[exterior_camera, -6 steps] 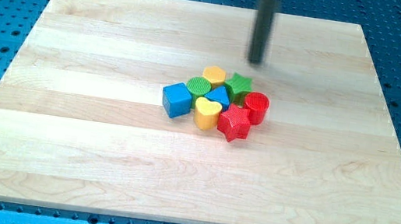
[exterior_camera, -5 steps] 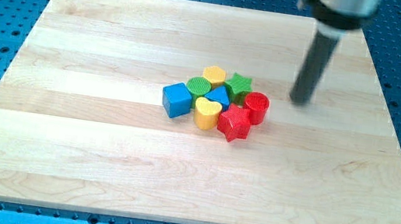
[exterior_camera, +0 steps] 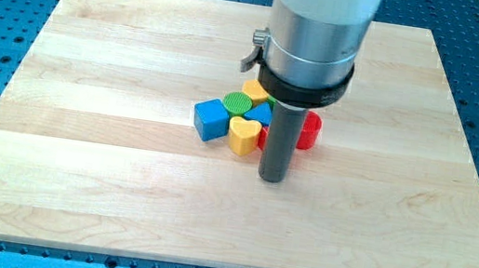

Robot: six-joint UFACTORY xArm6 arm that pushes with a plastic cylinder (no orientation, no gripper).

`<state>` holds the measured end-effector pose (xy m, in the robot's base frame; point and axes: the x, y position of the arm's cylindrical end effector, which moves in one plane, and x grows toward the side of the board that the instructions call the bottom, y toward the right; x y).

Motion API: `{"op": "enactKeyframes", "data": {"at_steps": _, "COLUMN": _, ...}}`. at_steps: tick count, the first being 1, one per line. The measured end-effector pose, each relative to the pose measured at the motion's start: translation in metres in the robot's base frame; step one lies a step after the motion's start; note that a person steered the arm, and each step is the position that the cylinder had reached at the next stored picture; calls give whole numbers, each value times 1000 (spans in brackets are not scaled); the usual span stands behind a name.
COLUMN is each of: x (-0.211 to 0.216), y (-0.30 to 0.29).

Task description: Separate the green circle from the yellow blocks

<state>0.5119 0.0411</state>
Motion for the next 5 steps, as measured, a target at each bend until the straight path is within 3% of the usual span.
{"op": "enactKeyframes", "data": {"at_steps": 1, "x": -16, "y": -10}}
{"op": "enactKeyframes", "data": {"at_steps": 2, "x": -62, "y": -28}}
{"op": "enactKeyframes", "data": {"at_steps": 3, "x": -87, "y": -82}}
{"op": "enactKeyframes", "data": {"at_steps": 4, "x": -90, "y": -77}}
{"op": "enactKeyframes", "data": {"at_steps": 5, "x": -110, "y": -108}}
